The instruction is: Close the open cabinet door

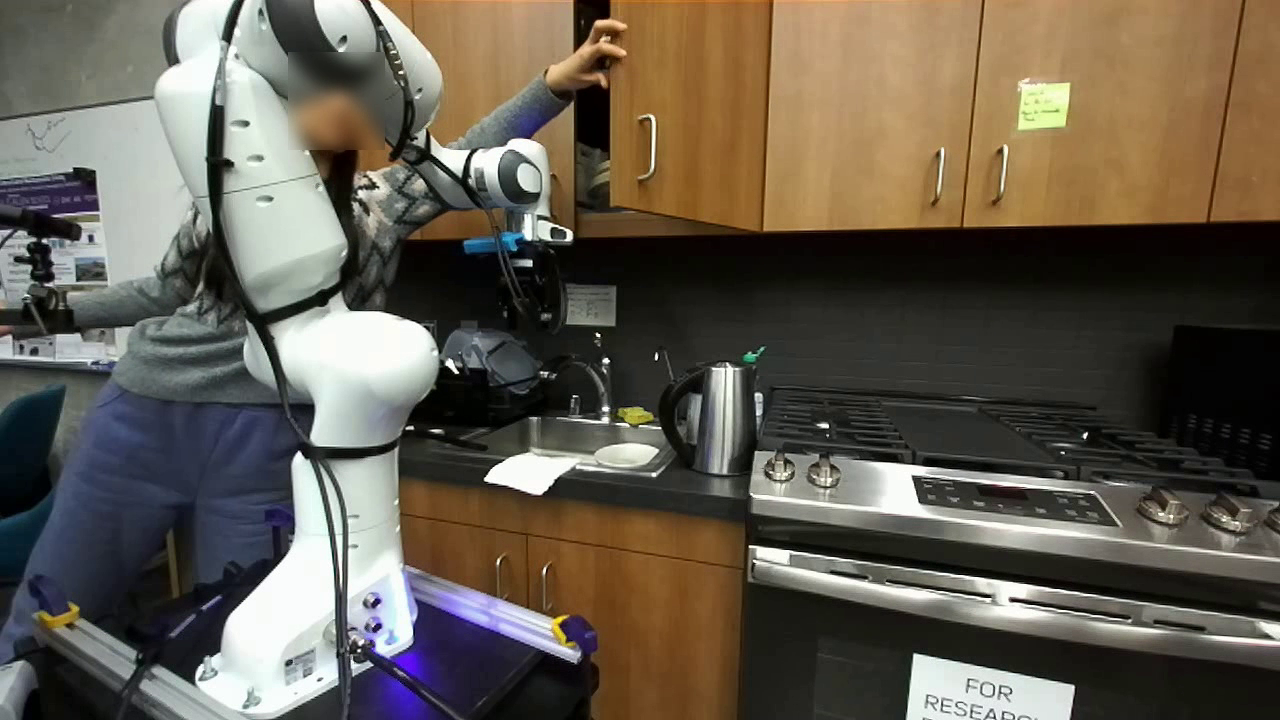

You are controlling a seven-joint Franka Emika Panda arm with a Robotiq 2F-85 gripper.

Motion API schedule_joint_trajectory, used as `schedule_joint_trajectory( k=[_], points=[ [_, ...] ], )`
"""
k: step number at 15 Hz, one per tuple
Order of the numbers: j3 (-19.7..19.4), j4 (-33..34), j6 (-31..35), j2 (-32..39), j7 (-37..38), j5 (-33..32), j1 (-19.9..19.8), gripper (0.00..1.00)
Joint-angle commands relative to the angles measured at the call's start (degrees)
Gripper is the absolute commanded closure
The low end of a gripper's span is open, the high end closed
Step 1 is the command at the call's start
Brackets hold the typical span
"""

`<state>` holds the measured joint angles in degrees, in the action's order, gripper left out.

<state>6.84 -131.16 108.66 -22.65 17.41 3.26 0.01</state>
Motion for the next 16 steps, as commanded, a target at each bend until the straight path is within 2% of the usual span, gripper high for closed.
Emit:
schedule_joint_trajectory(
  k=[1,16],
  points=[
    [-0.3,0.1,-0.1,0.0,0.1,-0.1,0.4,0.0],
    [-0.3,0.1,-0.1,0.0,0.1,-0.1,0.4,0.0]
  ],
)
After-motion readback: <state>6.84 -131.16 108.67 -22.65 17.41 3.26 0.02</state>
